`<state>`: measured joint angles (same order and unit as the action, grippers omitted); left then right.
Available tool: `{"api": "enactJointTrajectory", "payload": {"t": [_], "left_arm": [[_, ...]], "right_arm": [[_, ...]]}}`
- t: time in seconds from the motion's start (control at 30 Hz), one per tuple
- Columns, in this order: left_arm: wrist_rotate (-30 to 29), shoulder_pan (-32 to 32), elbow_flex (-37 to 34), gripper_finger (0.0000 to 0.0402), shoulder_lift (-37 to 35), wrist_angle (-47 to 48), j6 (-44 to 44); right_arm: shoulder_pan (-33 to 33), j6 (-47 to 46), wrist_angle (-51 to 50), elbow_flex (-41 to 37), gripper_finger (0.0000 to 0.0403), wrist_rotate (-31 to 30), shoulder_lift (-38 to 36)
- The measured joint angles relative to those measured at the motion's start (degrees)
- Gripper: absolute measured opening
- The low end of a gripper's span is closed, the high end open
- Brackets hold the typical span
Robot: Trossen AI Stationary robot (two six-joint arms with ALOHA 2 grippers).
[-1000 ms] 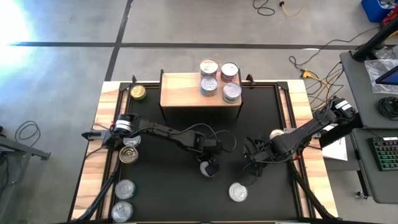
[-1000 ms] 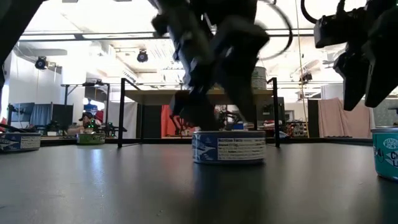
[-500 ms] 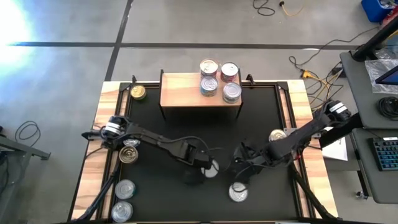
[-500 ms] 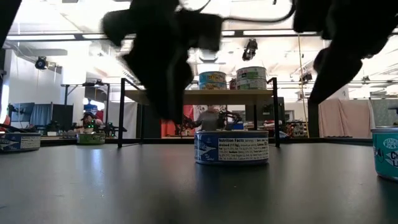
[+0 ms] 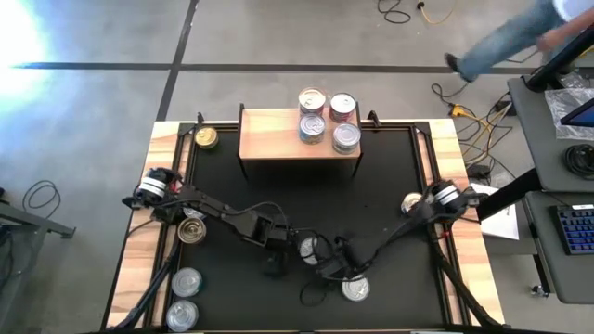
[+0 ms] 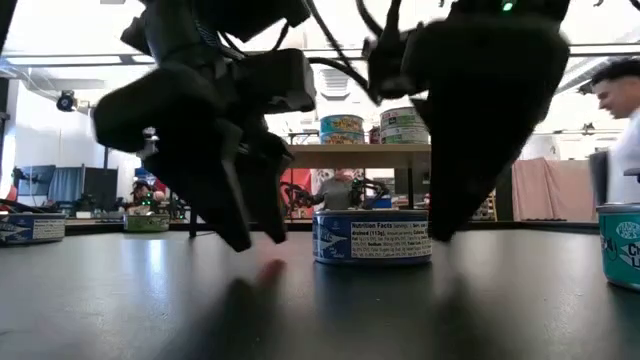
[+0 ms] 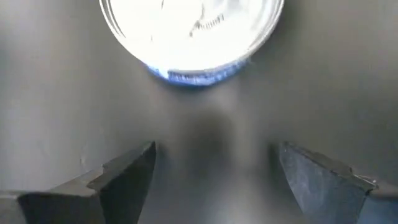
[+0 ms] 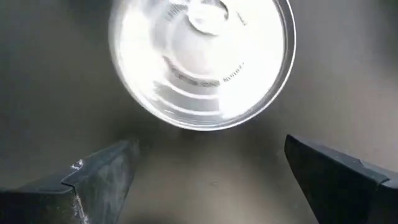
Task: Stack canned seafood by type on shelf
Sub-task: Put the blue tuna can on the shelf
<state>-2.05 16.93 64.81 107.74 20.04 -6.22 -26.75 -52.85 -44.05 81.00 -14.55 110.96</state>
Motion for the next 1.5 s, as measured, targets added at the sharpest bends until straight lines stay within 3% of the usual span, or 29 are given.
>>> {"api": "enactJointTrajectory", "payload": {"t": [0.27, 0.53, 0.67, 0.93, 1.13, 1.33, 1.43, 1.5], "left_arm": [[-0.09, 0.26, -0.63, 0.0327, 2.67, -7.58, 4.88], [0.30, 4.65, 0.20, 0.0327, 2.01, -7.03, 4.07], [-0.57, 8.53, -1.05, 0.0327, 1.61, -7.75, 2.70], [-9.62, 10.24, -10.25, 0.0327, -3.26, -17.11, -6.16], [-20.52, 8.63, -15.63, 0.0327, -5.95, -22.81, -4.55], [-18.83, 6.95, -15.62, 0.0327, -5.02, -25.26, -1.59], [-13.31, 6.03, -15.43, 0.0327, -4.96, -25.10, -0.29], [-12.79, 5.41, -15.55, 0.0327, -4.96, -24.99, -0.10]], "right_arm": [[0.73, -4.61, -10.18, 6.62, 0.0394, -1.16, 4.80], [2.01, -12.76, -17.54, 6.67, 0.0394, -10.24, 0.97], [1.59, -14.70, -20.68, 6.66, 0.0394, -11.03, -2.34], [-2.51, -15.14, -21.15, 6.61, 0.0394, -9.22, -5.04], [-4.20, -15.54, -19.81, 6.46, 0.0394, -3.69, -3.92], [-4.34, -18.55, -20.39, 6.26, 0.0394, -3.19, -3.92], [-4.34, -18.51, -20.12, 6.25, 0.0394, -2.30, -3.92], [-4.37, -18.06, -20.09, 6.22, 0.0394, -1.59, -3.92]]}}
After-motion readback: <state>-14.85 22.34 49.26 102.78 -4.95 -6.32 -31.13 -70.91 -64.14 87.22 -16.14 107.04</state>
